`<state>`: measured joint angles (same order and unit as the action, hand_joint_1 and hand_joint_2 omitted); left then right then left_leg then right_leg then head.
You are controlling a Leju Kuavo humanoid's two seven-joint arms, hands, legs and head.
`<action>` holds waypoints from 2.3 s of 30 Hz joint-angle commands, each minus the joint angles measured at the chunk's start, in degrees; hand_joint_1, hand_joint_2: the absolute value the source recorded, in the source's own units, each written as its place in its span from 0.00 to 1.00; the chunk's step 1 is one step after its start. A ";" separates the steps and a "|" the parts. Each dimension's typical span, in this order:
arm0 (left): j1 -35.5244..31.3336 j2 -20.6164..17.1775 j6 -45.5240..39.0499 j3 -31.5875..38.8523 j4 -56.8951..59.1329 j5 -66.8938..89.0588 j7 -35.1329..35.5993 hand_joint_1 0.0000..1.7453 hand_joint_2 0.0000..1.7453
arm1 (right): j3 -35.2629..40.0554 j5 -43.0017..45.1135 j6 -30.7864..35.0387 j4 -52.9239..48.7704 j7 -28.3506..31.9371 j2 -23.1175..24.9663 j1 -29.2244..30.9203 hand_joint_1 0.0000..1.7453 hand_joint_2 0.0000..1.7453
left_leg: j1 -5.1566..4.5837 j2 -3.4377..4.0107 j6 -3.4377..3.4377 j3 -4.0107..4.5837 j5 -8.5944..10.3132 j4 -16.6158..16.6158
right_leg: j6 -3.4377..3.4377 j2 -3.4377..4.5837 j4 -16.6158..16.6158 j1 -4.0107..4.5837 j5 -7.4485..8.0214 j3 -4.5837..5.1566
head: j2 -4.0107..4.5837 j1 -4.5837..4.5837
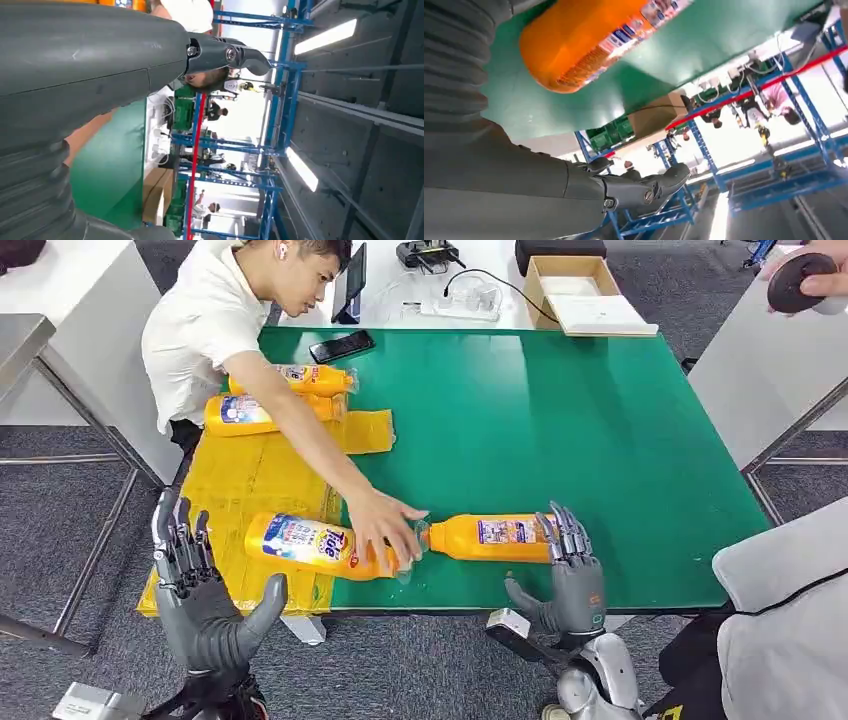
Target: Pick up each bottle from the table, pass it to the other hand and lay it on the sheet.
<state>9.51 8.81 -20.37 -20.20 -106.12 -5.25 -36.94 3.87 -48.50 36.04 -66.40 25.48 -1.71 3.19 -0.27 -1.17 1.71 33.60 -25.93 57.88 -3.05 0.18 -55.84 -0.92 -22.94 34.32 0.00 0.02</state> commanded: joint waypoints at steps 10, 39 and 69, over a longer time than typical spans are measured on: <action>-5.82 -1.83 0.80 -2.92 11.01 1.22 12.62 0.00 1.00 | 4.05 -4.08 -4.86 26.73 -10.69 -1.11 14.92 0.00 1.00 | 0.03 0.15 -0.09 -0.28 0.02 -0.12 | 0.11 0.05 0.12 0.05 0.04 -0.25 | 0.00 0.00; -8.54 -1.55 16.34 -2.74 15.72 -10.80 25.39 0.00 1.00 | 7.37 -12.32 -23.53 40.09 -22.12 -3.50 23.39 1.00 1.00 | 0.03 0.19 -0.08 -0.66 0.06 -0.07 | 0.11 -0.05 0.12 0.05 0.05 -0.57 | 0.00 0.00; -5.41 0.28 3.27 -1.08 17.19 -8.49 21.30 0.00 1.00 | 3.39 16.20 -24.48 11.36 -5.82 3.81 11.29 1.00 1.00 | 0.09 0.66 -0.11 -0.99 -0.10 -0.07 | 0.16 0.41 0.10 0.16 0.07 -0.74 | 0.00 0.00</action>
<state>3.52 8.54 -13.52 -22.29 -93.55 -13.68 -15.04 6.95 -38.35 9.79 -38.52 18.13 -2.36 22.89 -0.18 -0.53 1.71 32.68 -26.03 57.89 -3.01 0.64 -55.80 -0.80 -22.85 33.62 0.00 0.02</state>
